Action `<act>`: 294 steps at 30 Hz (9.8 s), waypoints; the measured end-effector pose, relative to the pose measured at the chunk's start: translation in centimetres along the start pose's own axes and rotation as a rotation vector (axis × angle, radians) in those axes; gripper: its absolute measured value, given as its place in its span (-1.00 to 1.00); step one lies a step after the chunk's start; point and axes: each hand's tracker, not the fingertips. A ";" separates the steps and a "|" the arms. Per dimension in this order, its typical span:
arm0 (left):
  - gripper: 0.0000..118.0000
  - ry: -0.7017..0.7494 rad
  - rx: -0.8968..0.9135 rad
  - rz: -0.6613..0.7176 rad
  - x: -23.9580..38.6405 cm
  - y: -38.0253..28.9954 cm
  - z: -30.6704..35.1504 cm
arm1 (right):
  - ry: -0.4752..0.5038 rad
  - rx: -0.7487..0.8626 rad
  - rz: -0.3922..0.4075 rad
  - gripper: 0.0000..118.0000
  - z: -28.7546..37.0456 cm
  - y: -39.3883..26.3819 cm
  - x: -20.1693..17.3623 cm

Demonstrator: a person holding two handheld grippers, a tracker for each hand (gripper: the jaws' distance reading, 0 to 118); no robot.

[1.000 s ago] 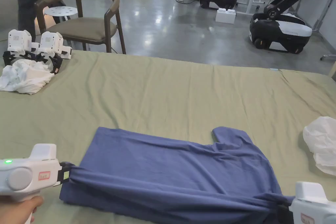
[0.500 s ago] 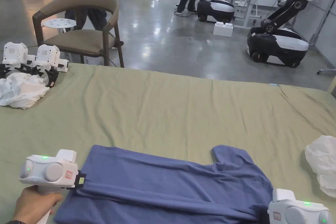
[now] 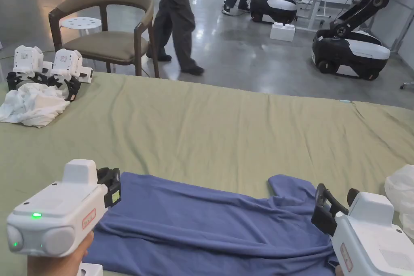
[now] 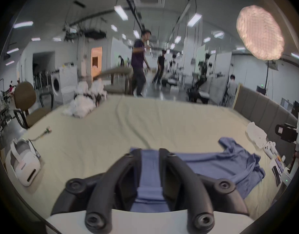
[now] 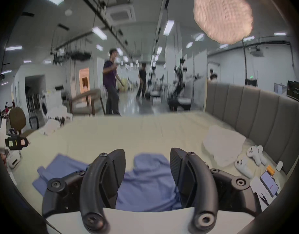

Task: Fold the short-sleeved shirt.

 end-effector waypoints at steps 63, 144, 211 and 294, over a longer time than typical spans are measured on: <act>-0.96 -0.019 -0.707 -0.026 -5.3 -10.1 -3.9 | -0.029 -0.965 0.037 0.30 -6.2 -14.5 9.2; -1.00 0.070 0.254 -0.131 2.4 -0.9 11.2 | -0.012 0.139 0.030 -0.99 9.3 1.1 -4.5; -1.00 -0.023 -0.511 -0.023 -5.4 -9.0 -3.9 | 0.001 -0.918 -0.056 -0.97 -14.1 -13.2 11.9; -0.96 0.152 0.254 -0.132 4.1 -1.2 9.8 | -0.023 0.119 0.027 -0.91 8.6 1.6 -6.2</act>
